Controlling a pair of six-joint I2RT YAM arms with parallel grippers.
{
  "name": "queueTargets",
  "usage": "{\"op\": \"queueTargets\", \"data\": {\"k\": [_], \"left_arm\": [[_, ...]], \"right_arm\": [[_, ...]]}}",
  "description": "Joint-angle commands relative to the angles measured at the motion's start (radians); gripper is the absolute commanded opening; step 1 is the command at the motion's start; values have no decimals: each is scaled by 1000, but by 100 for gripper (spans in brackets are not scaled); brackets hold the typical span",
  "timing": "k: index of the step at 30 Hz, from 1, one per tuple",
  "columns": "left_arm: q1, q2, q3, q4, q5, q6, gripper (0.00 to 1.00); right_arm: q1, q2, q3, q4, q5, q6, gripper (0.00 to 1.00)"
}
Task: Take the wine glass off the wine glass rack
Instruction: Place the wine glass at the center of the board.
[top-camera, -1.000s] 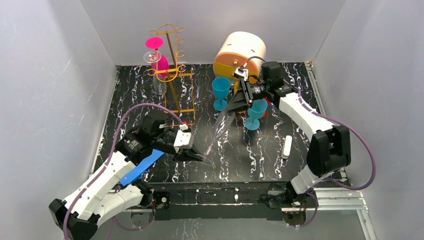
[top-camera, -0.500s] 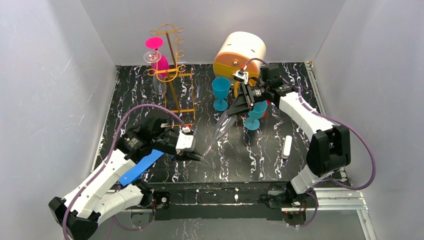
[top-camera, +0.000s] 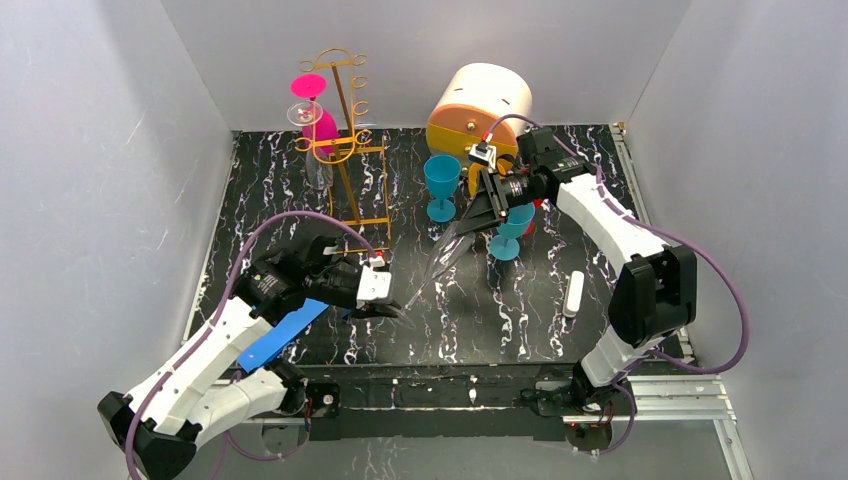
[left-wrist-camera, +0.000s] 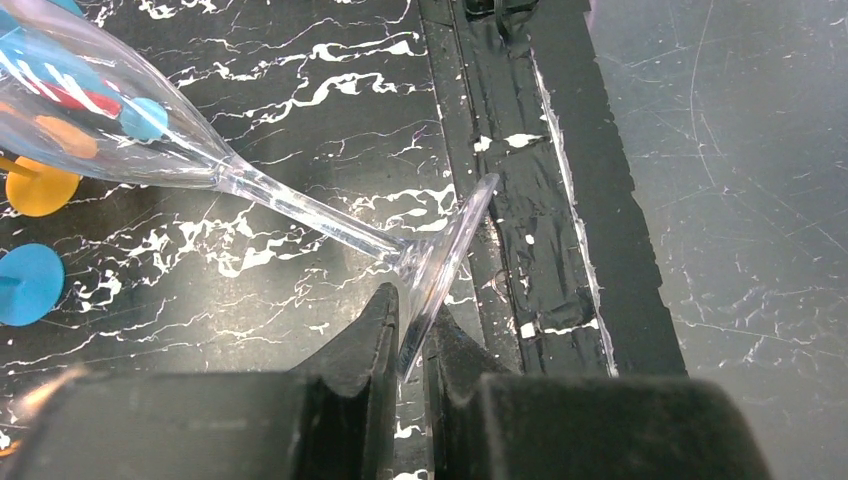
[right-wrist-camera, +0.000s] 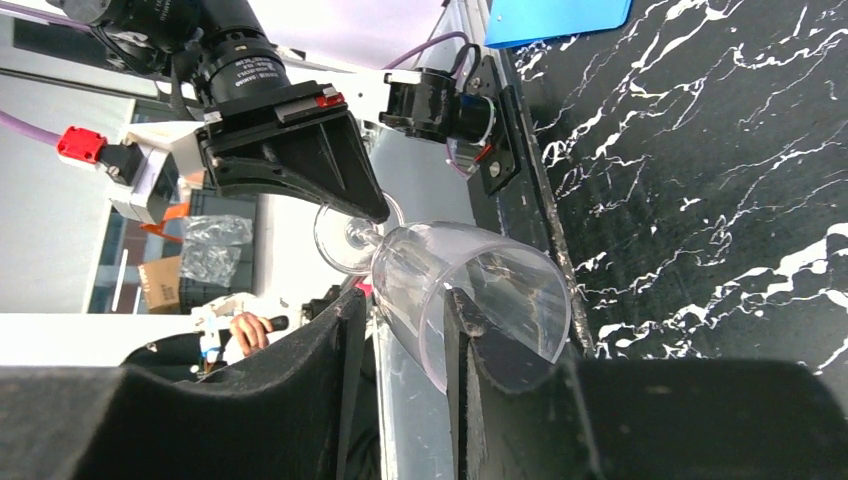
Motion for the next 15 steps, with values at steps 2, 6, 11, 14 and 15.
{"op": "queueTargets", "data": {"k": [2,6,11,14,15], "left_arm": [[23,6,54,196,-175,17,0],[22,6,48,190,-223,35,0],[22,5,41,208,-249,39,0],[22,8,37,212,-254,36,0],[23,9,37,212,-252,35,0]], "right_arm": [[57,13,40,-203,-78,-71,40],[63,5,53,-207,-92,-69,37],[77,-17,42,-156,-117,-18,32],[82,-32,25,-115,-126,20,31],[81,-38,20,-91,-133,35,35]]}}
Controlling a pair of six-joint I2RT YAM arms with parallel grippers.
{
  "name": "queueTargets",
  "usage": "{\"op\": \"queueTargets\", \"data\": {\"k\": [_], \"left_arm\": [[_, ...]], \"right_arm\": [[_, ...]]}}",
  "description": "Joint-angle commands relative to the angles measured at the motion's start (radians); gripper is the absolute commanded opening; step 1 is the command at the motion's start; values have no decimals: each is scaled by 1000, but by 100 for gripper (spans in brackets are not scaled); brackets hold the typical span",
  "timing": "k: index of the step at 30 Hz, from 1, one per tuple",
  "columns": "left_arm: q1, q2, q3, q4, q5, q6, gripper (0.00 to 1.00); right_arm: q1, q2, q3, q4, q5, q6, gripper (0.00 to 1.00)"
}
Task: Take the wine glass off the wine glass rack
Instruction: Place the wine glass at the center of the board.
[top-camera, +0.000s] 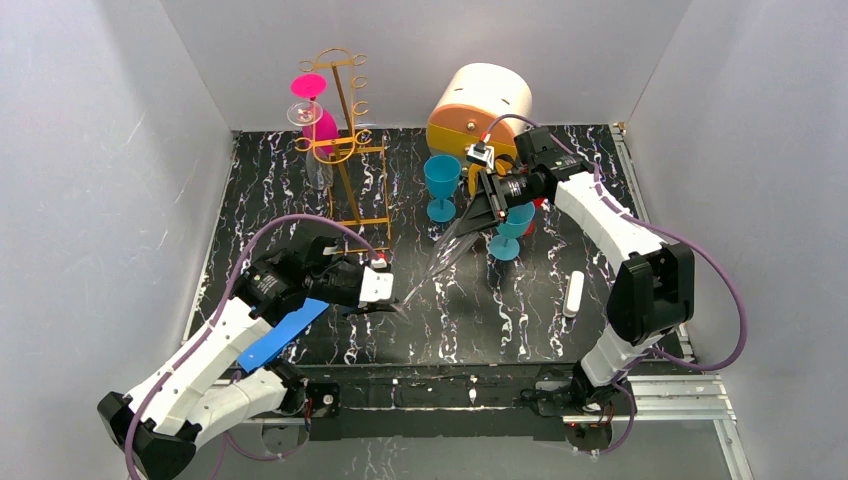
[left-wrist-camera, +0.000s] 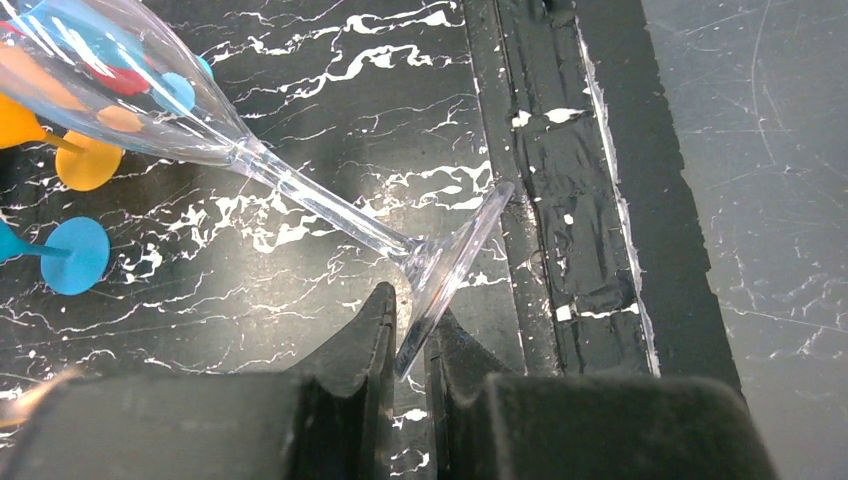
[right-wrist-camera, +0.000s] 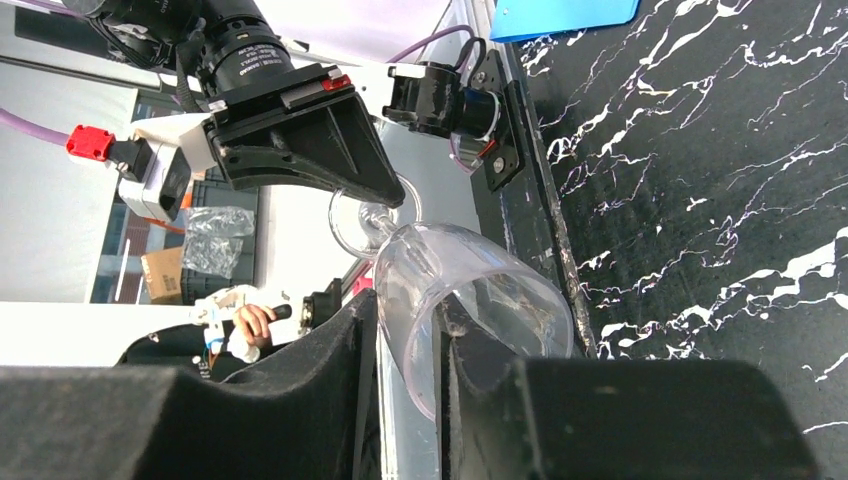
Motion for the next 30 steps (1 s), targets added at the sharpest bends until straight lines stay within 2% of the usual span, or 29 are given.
{"op": "queueTargets", "data": {"k": [1,4,7,12,19,22,26,27,29,30], "left_arm": [[24,13,36,210,-165,-1,0],[24,13,30,209,-160,-7,0],[24,8,23,208,-159,-16,0],[24,-15,13,208,-164,-38,0],[24,-44,8,209,-164,-75,2],[24,-62,3,209,-171,-94,27],[24,-86,13,191,-155,-142,46],[23,-93,14,180,-150,-149,55],[24,-110,8,159,-145,-156,84],[23,-118,4,145,-146,-157,92]], "right_arm": [[79,-62,-8,-20,-132,100,37],[82,-88,-23,41,-136,143,35],[82,-120,-62,152,-133,230,18],[82,-160,-118,285,-98,344,2],[81,-186,-130,330,-51,379,1],[81,-195,-136,330,-19,377,1],[81,-212,-151,307,57,349,1],[81,-215,-154,298,67,340,1],[81,-215,-152,281,75,325,1],[81,-216,-152,275,79,322,1]]}}
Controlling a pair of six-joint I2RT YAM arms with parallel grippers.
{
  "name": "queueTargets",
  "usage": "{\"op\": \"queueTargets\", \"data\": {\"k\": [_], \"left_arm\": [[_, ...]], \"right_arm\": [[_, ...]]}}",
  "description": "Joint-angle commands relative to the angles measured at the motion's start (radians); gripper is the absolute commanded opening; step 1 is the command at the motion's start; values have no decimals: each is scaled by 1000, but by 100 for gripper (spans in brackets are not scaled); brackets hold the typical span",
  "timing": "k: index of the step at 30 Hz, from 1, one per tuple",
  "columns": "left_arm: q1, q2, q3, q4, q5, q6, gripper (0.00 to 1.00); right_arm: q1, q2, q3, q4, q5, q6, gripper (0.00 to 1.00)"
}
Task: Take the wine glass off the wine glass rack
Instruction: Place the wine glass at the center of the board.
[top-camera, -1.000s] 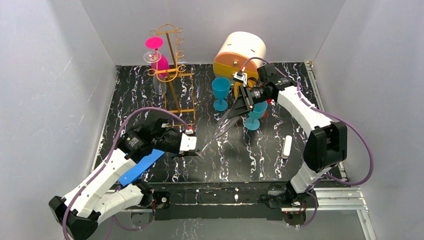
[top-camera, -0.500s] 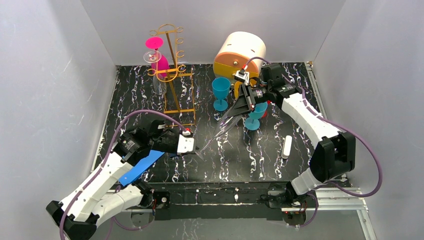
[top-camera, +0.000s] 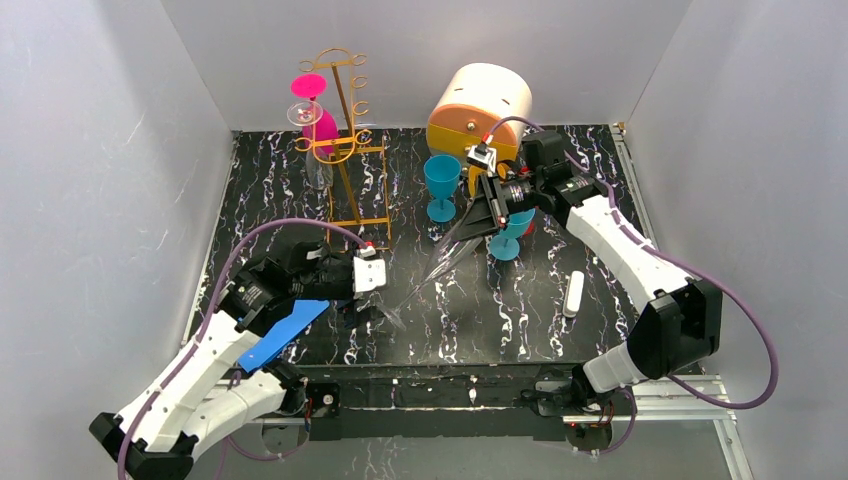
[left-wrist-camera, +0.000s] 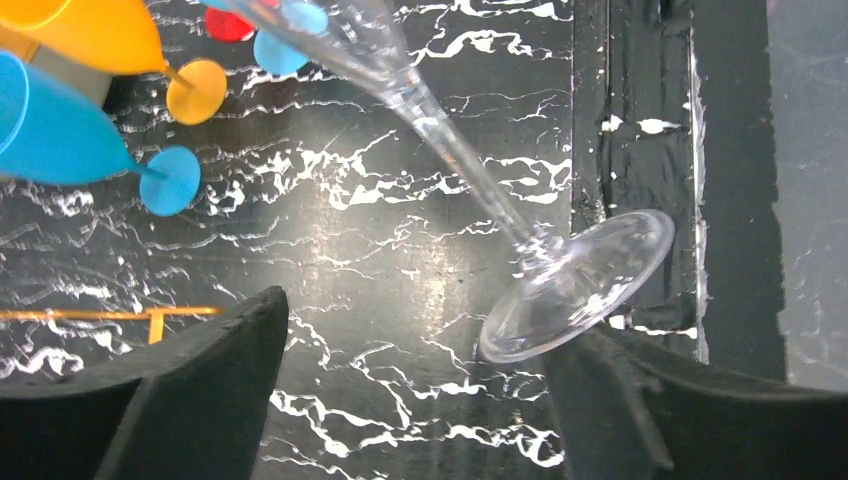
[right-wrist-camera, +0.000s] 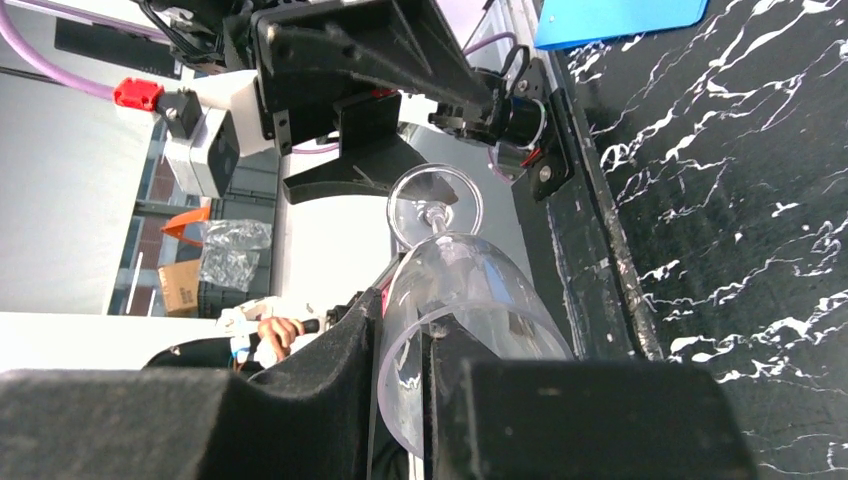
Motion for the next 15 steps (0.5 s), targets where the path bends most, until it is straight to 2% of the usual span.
{"op": "queueTargets", "data": {"k": [1,12,15], "left_arm": [[6,-47,11,62,-9,-44,97],[6,-82,5,-9,-20,-57,98],[6,-73,17,-45,-27,-31,98]], "right_arm": [[35,-28,-10,-39,58,-42,1],[34,-70,-8,-69,100,-68,1],[34,-77,8,-105,164,-74,1]]}}
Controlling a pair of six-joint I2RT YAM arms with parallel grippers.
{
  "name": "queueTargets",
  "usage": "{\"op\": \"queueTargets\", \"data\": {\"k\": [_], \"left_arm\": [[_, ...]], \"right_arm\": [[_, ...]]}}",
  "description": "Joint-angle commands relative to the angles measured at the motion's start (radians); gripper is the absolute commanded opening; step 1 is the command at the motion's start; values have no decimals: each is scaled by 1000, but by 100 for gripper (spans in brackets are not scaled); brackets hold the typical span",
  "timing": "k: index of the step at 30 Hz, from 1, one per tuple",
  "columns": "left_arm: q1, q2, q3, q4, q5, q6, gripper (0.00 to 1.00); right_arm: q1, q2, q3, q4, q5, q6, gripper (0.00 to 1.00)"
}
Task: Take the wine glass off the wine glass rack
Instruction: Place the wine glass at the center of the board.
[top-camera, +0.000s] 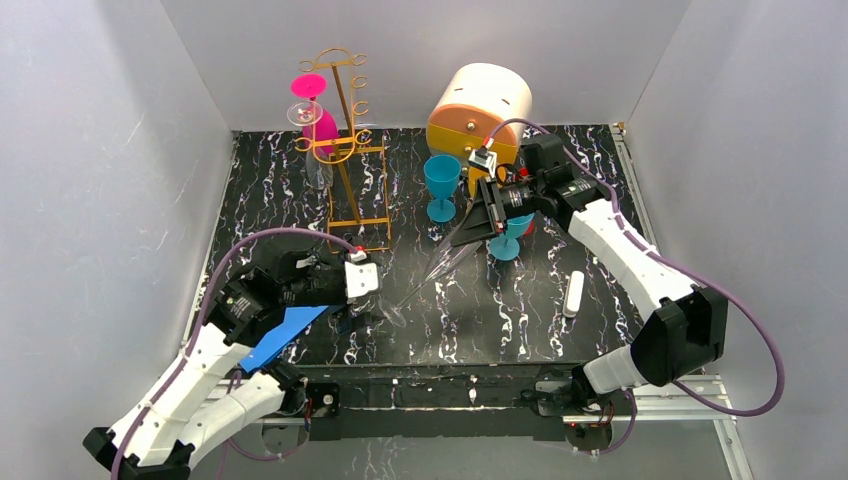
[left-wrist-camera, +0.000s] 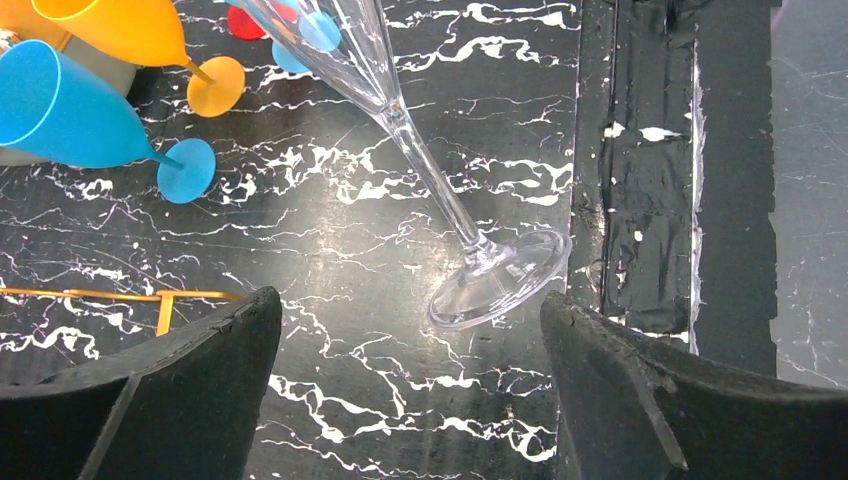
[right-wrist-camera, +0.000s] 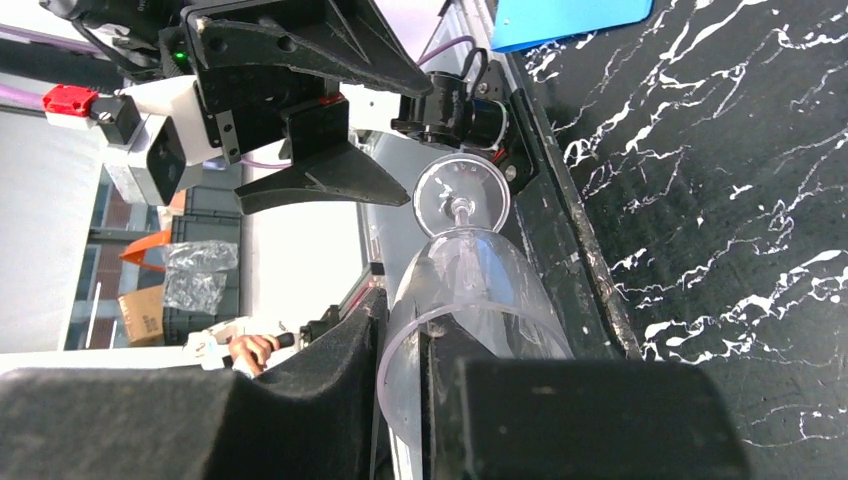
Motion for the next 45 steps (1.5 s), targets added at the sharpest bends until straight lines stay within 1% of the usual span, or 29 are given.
{"op": "queueTargets", "data": {"k": [1,7,9,10,12,13,14,16,19,22,25,29,31,33,35,39,45], "left_arm": [[5,12,31,-35,0,17,98],[5,20,40,-35,-21,18,98],[5,21,36,-13,-53,6,98],[5,20,32,13,-94,-9,98],[5,10,3,128,-239,-146,98],[5,5,-17,211,-314,-221,98],[5,4,-25,248,-384,-276,98],[5,10,-25,276,-467,-328,98],[5,22,-28,278,-543,-363,98],[5,38,-31,271,-573,-404,98],[5,59,-20,270,-632,-505,98],[5,80,-4,273,-650,-615,98],[5,93,11,257,-643,-682,98],[5,116,39,211,-626,-682,99],[5,135,53,178,-655,-707,98],[5,123,49,179,-701,-759,98],[5,105,37,155,-717,-793,98]], "right_arm": [[11,-44,22,-57,96,-46,1],[11,-52,61,-132,247,-70,1],[10,-60,72,-151,322,-79,1],[12,-62,81,-166,370,-85,1],[13,-72,96,-206,467,-103,1],[14,-81,99,-228,509,-109,1],[15,-92,97,-235,550,-112,1],[20,-115,87,-238,639,-110,1],[36,-126,103,-280,767,-122,1],[62,-124,126,-306,878,-123,1],[119,-114,145,-321,1011,-109,1],[192,-85,167,-323,1153,-99,1],[234,-66,185,-325,1249,-102,1],[267,-46,199,-323,1329,-106,1],[289,-26,204,-309,1366,-111,1],[315,21,231,-301,1417,-116,1],[323,77,257,-292,1426,-117,1]]}}
